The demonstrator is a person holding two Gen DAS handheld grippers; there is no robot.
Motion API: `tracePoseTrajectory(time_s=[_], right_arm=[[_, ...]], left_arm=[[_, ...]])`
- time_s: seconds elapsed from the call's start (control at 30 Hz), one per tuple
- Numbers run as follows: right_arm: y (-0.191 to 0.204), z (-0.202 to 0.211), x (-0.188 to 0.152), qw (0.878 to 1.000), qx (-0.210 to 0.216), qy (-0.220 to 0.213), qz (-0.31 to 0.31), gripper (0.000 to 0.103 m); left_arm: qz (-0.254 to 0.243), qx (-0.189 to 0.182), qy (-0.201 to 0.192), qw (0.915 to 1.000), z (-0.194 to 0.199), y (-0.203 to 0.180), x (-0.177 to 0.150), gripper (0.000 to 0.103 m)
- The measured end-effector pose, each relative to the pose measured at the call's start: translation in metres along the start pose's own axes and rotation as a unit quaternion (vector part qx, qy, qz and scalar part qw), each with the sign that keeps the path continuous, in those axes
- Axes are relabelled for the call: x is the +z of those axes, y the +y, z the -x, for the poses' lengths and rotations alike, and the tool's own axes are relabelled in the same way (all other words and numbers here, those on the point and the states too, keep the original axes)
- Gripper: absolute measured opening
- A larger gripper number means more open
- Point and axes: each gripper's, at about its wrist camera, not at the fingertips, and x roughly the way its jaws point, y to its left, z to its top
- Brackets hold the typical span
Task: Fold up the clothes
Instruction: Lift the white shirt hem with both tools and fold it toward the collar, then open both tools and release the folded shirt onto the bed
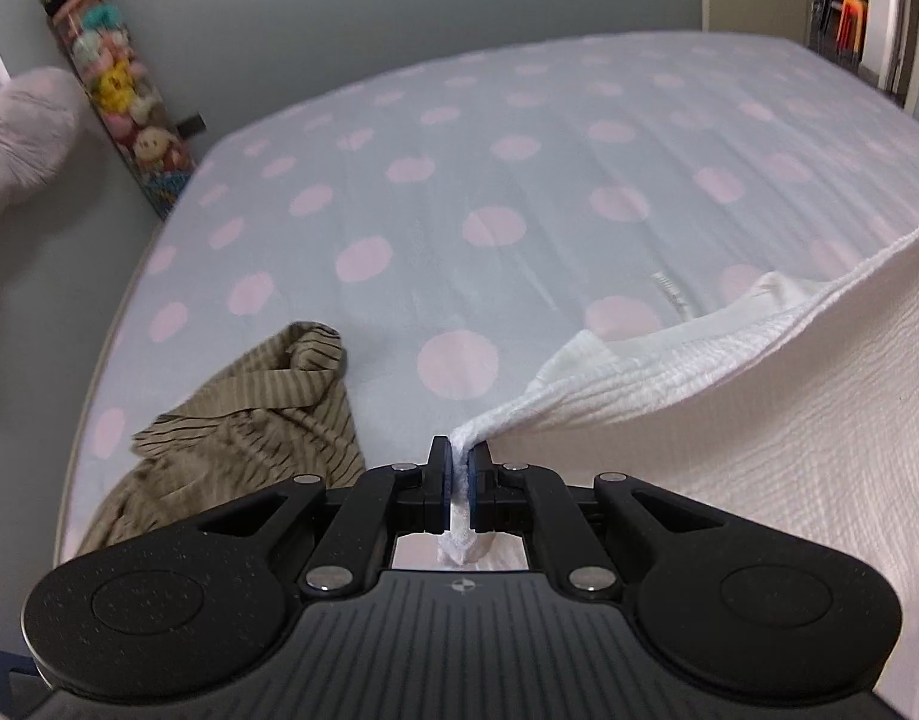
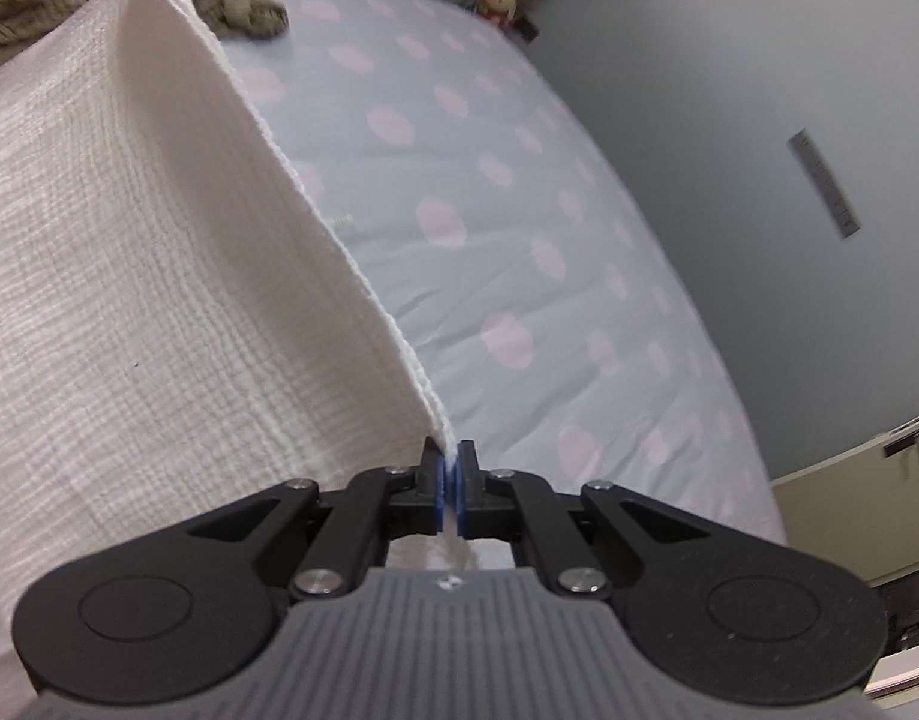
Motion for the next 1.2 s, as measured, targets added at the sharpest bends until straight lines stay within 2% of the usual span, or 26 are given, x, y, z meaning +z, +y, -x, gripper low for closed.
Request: tracePoseTrajectory(time_s=[0.17, 0.47, 0.53, 0.6, 0.73, 0.8, 0.93, 1.07, 1.2], right_arm=[[-0.005, -0.074, -0.002, 0.998, 0.037, 0.034, -0.034, 0.004], [-0.002, -0.14, -0.014, 0.991, 0.072, 0.064, -0.091, 0.005], [-0.002, -0.147, -0.014, 0.989, 0.076, 0.067, -0.111, 0.007], [-0.007, -0.146, -0.019, 0.987, 0.072, 0.068, -0.131, 0.018], [-0.027, -0.136, -0.026, 0.977, 0.067, 0.064, -0.192, 0.027], [-0.037, -0.13, -0.029, 0.972, 0.055, 0.062, -0.218, 0.032], [-0.054, -0.11, -0.038, 0.961, 0.044, 0.058, -0.269, 0.036], [-0.06, -0.083, -0.052, 0.944, 0.052, 0.046, -0.322, 0.036], [-0.04, -0.05, -0.072, 0.931, 0.078, 0.04, -0.354, 0.036]], left_arm=[[0.025, -0.014, 0.031, 0.9991, -0.073, 0.008, 0.007, 0.003], [0.096, -0.036, 0.038, 0.994, -0.129, 0.015, 0.005, 0.005], [0.116, -0.041, 0.039, 0.9916, -0.133, 0.017, 0.005, 0.011], [0.124, -0.038, 0.035, 0.9909, -0.134, 0.018, 0.006, 0.014], [0.14, -0.032, 0.032, 0.9891, -0.123, 0.021, 0.01, 0.018], [0.141, -0.026, 0.03, 0.9892, -0.114, 0.023, 0.012, 0.024], [0.17, -0.006, 0.02, 0.9853, -0.093, 0.036, 0.019, 0.043], [0.198, -0.01, 0.005, 0.98, -0.068, 0.042, 0.019, 0.044], [0.183, -0.027, 0.004, 0.9828, -0.041, 0.028, -0.001, 0.045]])
